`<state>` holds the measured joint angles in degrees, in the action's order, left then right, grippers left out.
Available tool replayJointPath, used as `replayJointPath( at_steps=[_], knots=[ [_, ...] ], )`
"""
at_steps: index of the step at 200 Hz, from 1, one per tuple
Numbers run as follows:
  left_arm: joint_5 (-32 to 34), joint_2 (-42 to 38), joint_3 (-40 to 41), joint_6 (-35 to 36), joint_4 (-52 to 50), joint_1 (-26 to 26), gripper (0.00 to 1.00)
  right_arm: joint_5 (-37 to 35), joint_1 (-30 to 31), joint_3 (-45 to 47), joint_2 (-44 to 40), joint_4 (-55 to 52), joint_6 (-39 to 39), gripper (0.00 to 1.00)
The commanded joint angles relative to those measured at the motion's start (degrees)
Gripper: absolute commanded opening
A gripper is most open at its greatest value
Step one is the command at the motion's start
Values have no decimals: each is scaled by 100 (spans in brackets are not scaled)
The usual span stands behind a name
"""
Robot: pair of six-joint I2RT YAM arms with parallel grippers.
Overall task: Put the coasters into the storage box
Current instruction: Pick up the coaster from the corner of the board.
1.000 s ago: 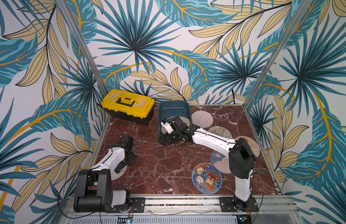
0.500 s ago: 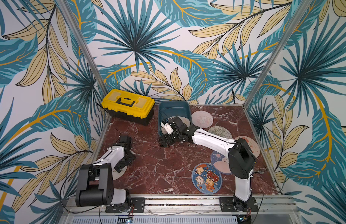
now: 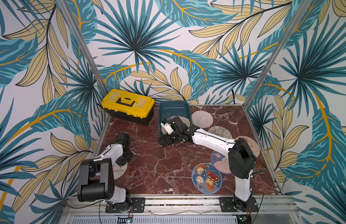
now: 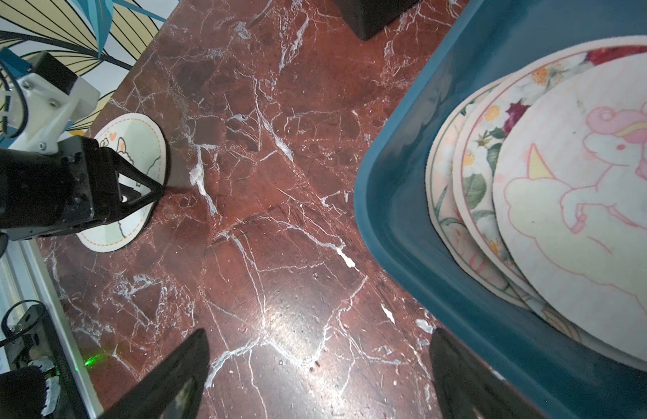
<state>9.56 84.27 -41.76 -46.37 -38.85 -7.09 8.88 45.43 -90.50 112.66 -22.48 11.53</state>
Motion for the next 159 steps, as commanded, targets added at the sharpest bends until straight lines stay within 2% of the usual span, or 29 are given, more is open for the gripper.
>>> replayJointPath(
  at_steps=[1, 36, 105, 159],
  knots=[
    [-156, 347, 396, 48, -61, -79, 21, 67, 27, -56, 179, -72, -7, 94],
    [-190, 310, 414, 71, -24, -88, 0, 78, 27, -69, 200, -76, 17, 94],
    [-587, -98, 140, 247, -17, -52, 0, 113, 27, 35, 160, 8, -103, 94],
    [-1135, -233, -510, 206, -17, 591, 0, 621, 27, 560, -232, 833, -348, 94]
  ],
)
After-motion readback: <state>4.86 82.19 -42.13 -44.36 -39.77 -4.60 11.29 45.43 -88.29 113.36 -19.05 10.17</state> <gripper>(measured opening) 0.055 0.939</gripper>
